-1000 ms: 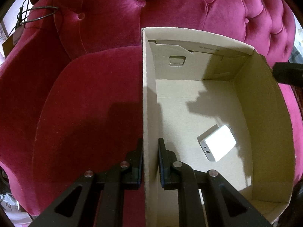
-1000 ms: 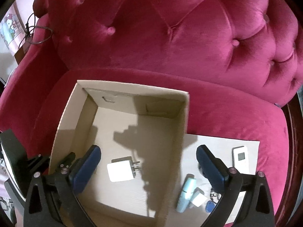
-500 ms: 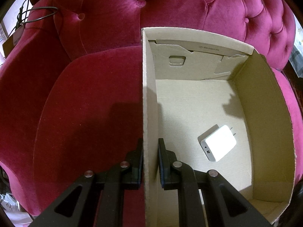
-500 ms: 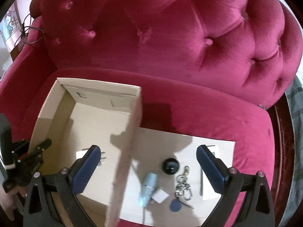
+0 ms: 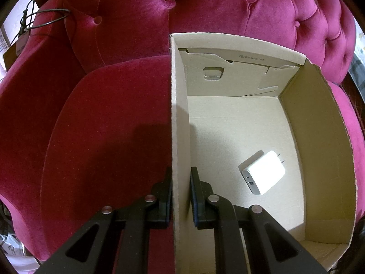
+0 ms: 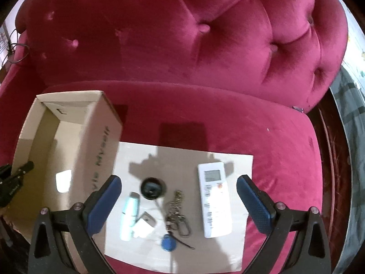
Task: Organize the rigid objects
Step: 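Move the right gripper back to the white remote and grasp it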
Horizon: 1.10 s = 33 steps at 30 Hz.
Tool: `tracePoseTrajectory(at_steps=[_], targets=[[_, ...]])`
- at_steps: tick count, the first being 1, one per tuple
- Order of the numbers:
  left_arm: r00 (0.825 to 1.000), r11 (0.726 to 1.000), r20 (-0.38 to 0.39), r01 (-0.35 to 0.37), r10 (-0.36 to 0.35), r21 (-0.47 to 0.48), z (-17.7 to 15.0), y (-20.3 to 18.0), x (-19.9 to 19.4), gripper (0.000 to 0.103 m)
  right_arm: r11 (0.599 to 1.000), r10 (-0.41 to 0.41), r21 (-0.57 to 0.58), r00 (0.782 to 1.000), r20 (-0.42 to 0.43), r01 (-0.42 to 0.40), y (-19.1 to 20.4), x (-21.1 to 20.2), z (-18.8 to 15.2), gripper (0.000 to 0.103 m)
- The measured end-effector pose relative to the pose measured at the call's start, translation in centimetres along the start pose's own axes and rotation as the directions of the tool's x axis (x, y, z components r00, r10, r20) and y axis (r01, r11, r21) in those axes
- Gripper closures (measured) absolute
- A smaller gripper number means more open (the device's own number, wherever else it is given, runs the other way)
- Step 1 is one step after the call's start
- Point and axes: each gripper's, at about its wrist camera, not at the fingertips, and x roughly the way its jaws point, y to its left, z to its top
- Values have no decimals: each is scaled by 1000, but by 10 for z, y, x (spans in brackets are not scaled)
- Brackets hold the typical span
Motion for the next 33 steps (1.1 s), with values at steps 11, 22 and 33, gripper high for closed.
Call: tracePoseTrajectory(at_steps=[11,22,33], targets=[[1000,1000,1,-5,5,4,0,-2,0,89,1000,16,6,998,-62,-16,-29,37,-21,0],[1000,1000,1,-8,8,4,0,-3,0,89,999,5,51,988,-155,3,-52,83,-42,4],[1000,1000,2,-10,10,7,-1,-4,0,89,993,71,107,973,-221,-48,-63,107,-50,36]])
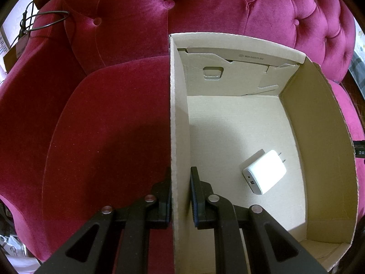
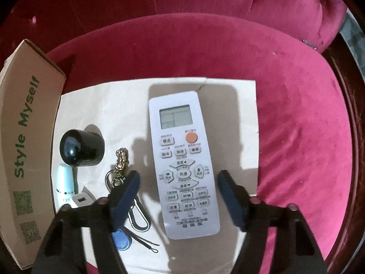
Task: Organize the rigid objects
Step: 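Move the right gripper back to the white remote and grasp it, then lift the white remote with the right gripper and carry it over the box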
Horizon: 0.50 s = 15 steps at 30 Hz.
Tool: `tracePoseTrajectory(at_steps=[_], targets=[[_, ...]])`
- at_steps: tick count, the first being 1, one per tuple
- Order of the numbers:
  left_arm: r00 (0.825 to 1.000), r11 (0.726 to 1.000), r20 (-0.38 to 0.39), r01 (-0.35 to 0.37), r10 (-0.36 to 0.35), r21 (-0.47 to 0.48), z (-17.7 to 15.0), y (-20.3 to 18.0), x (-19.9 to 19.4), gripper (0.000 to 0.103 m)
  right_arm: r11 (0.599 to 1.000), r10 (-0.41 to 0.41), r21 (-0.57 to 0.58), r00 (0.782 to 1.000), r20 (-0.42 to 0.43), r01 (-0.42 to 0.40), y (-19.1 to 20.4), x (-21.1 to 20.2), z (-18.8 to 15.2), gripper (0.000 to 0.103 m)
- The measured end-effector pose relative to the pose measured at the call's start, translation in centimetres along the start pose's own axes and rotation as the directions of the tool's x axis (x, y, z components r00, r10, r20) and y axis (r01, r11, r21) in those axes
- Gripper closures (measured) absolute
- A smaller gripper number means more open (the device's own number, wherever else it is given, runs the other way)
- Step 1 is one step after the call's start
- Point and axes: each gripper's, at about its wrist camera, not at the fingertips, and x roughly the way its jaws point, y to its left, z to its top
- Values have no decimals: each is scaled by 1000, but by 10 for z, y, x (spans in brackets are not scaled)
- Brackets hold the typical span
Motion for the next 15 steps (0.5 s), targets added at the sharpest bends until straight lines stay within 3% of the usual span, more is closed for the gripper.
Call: tracePoseTrajectory(at_steps=[2,4,15], targets=[[1000,1000,0,-1,1,0,0,0,0,89,1000,-2,-1,1000,-3,2,-2,1,0,39],[1000,1000,0,-2,2,1,0,0,0,89,1000,-6,0,1000,1,6,-3,2,1,50],[1000,1000,0,-4,4,0,0,-1,0,89,999,-27,23,999,28,27,-5,0,-6,53]])
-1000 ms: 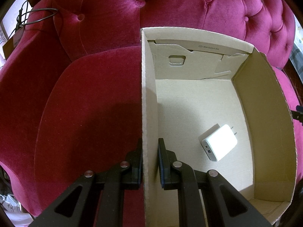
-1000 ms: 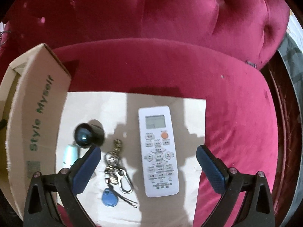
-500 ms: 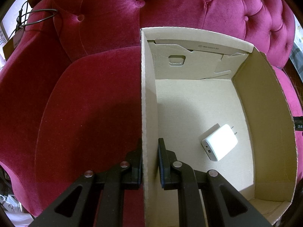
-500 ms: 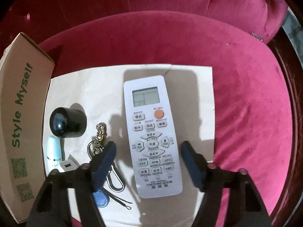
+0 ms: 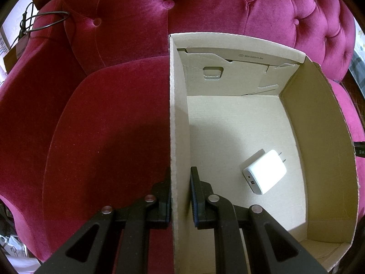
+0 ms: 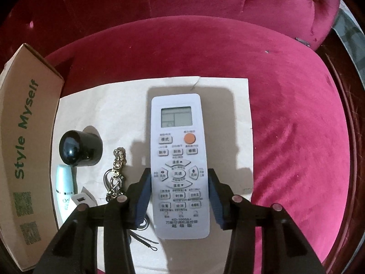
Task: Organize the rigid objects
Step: 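Lift the white remote with the right gripper and carry it over the box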
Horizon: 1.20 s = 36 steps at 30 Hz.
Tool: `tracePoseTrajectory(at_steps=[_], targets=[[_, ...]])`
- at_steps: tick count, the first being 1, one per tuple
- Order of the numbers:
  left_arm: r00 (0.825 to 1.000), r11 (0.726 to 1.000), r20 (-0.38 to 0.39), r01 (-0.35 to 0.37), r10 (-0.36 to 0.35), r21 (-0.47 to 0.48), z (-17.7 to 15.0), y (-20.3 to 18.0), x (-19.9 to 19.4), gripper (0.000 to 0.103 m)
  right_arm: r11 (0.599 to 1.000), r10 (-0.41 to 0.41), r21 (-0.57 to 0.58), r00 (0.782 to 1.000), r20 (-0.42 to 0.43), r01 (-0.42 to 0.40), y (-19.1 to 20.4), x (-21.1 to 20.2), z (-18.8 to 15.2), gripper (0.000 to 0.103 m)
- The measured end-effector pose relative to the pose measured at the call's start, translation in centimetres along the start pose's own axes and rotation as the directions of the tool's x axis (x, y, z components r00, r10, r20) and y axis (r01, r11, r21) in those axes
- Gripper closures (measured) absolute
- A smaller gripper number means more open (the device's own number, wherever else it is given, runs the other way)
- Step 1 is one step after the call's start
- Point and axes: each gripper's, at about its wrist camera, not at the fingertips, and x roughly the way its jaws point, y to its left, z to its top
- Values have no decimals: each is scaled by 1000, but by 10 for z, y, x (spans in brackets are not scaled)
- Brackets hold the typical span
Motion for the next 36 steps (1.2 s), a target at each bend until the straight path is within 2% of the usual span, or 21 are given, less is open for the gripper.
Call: tracePoseTrajectory(at_steps=[21,36], targets=[[1000,1000,2,-4,4,1,-1,-2,2,89,1000,-19,-5,996,88,20,26,-44,-16,53],[1000,1000,2,2,-2,-4,-2,-2,2,89,996,1,-84,989,149,12,54,-89,-15,53]])
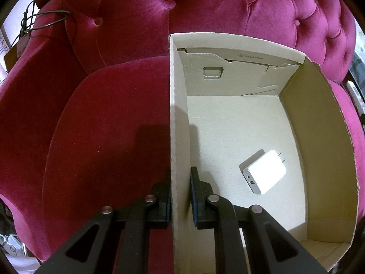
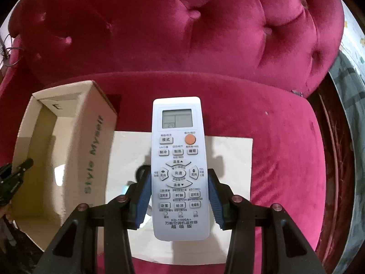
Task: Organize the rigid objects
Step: 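Lift the white remote with the right gripper and carry it over the box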
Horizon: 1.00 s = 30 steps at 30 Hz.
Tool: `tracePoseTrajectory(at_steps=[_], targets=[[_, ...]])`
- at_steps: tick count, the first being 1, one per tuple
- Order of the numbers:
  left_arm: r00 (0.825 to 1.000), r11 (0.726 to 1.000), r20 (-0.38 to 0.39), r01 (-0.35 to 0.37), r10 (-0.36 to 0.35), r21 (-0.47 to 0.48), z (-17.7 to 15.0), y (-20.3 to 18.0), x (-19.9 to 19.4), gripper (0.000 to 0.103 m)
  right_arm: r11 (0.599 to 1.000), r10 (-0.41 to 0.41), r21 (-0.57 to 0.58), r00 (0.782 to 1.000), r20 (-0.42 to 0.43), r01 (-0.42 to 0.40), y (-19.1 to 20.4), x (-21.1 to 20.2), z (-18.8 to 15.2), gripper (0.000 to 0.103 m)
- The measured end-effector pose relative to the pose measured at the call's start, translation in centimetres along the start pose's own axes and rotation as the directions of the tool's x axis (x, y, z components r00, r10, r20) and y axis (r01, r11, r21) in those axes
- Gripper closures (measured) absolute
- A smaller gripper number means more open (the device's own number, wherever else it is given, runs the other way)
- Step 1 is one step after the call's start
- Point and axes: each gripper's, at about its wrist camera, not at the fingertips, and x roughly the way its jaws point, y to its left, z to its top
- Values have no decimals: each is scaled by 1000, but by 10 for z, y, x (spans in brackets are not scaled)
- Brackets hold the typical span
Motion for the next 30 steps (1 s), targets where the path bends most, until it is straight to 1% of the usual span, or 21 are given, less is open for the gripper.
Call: tracePoseTrajectory(at_steps=[11,18,30], targets=[[1000,1000,-1,8,-8,-6,-1,3,-1,89,997,45,-66,998,32,-43,36,-24,11,53],[1000,1000,-2,10,-10,-7,-1,5,-1,89,991,72,-113,996,42,-67,77,-41,30,53],[1000,1000,-2,13,-13,-8,-1,5,-1,89,977,119,-180,992,31,-111,131,-38,38,53]])
